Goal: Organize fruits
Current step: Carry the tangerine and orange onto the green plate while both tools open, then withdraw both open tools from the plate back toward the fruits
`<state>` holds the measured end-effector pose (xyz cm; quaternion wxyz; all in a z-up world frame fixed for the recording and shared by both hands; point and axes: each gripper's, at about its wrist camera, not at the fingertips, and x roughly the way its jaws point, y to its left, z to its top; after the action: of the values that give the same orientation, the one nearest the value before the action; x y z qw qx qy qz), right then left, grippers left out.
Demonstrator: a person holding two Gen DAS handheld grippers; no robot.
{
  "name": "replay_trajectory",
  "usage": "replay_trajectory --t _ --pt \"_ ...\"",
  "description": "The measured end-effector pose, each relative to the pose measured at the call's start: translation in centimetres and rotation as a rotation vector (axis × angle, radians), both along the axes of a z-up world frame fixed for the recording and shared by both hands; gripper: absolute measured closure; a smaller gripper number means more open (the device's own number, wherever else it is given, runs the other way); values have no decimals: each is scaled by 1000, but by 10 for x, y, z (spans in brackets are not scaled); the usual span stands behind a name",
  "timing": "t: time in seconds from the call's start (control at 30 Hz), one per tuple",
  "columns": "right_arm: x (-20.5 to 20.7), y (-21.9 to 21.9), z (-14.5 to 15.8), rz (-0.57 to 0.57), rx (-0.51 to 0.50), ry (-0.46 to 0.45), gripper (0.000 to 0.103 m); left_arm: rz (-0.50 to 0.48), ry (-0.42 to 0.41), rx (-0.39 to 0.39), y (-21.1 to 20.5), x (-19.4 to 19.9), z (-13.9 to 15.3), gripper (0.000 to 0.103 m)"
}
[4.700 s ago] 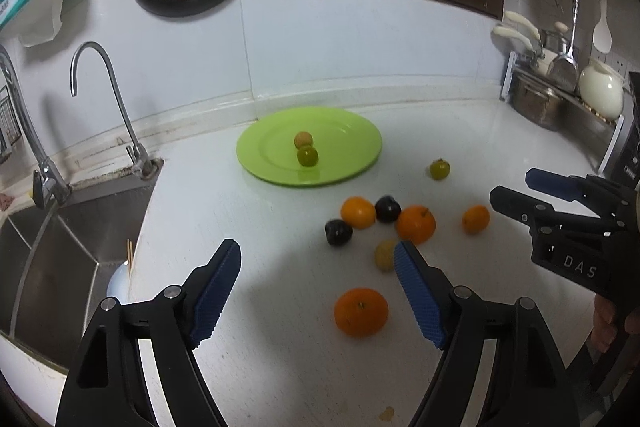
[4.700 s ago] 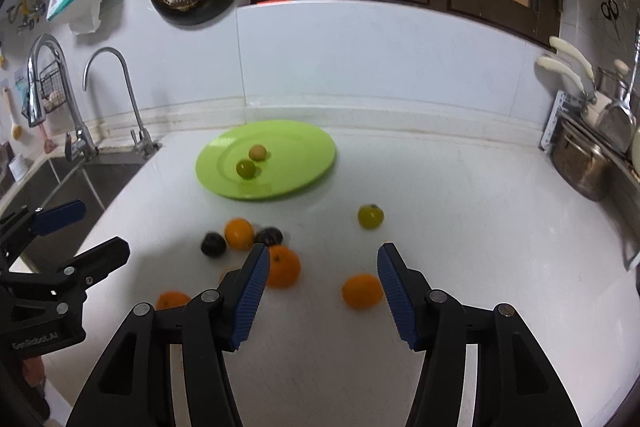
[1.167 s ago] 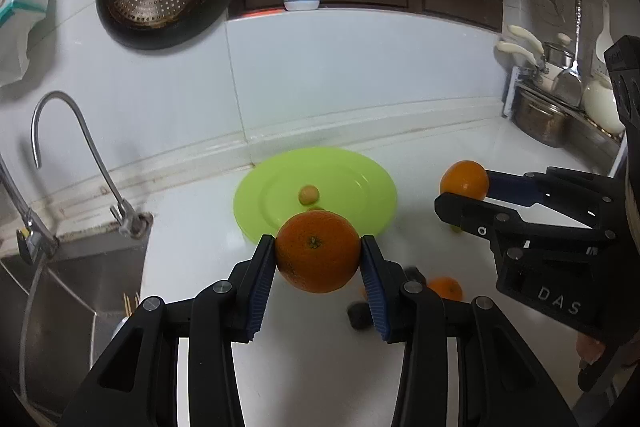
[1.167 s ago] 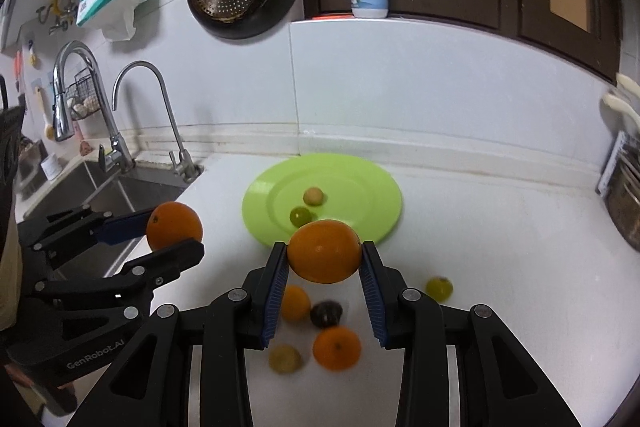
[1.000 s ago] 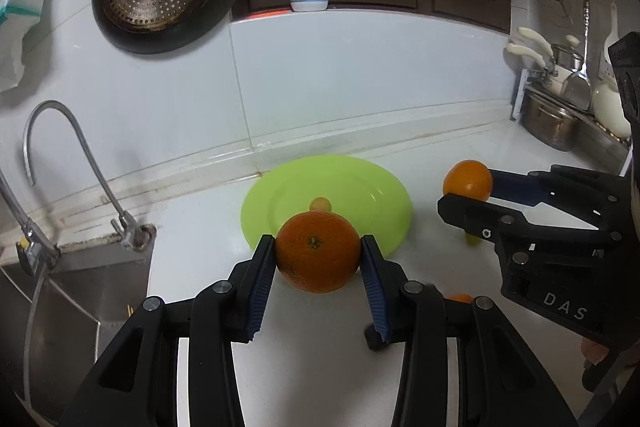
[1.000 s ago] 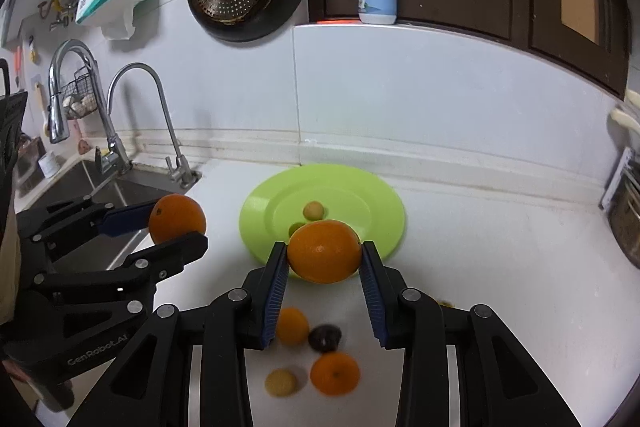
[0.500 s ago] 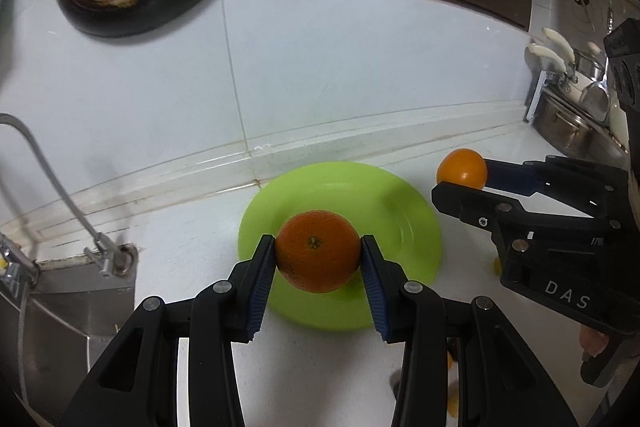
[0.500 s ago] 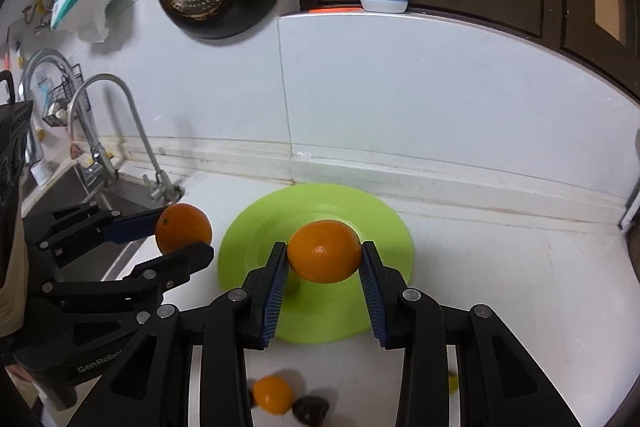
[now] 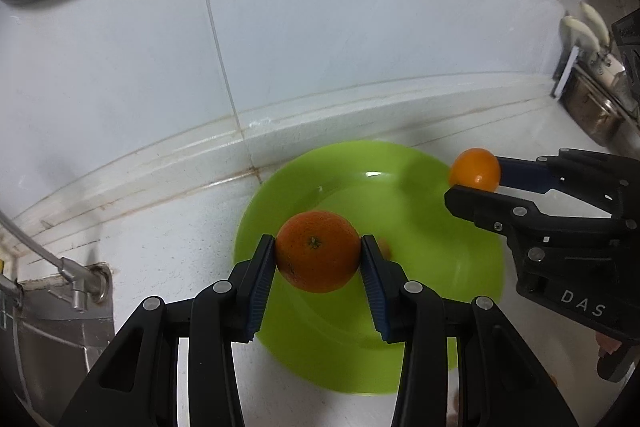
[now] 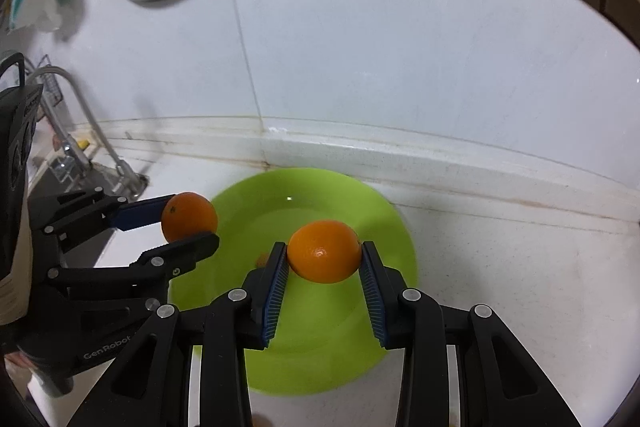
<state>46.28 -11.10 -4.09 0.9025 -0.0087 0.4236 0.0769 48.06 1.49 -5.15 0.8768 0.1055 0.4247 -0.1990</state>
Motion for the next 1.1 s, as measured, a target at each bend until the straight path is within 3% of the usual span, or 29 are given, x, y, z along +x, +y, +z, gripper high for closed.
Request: replay_trajectory --t 0.23,0.47,0.6,0.67,1.1 --pt "21 2 -18 -10 11 65 66 5 92 -22 1 18 -16 61" --pt "27 3 -27 -8 36 99 66 1 106 -10 3 22 -23 61" --pt "27 3 -28 -5 25 114 65 18 86 -2 5 22 -20 49" --pt "25 3 -28 -8 8 107 57 31 75 2 7 20 -19 49" --pt "-24 -3 9 3 26 7 57 66 -38 10 14 -38 23 38"
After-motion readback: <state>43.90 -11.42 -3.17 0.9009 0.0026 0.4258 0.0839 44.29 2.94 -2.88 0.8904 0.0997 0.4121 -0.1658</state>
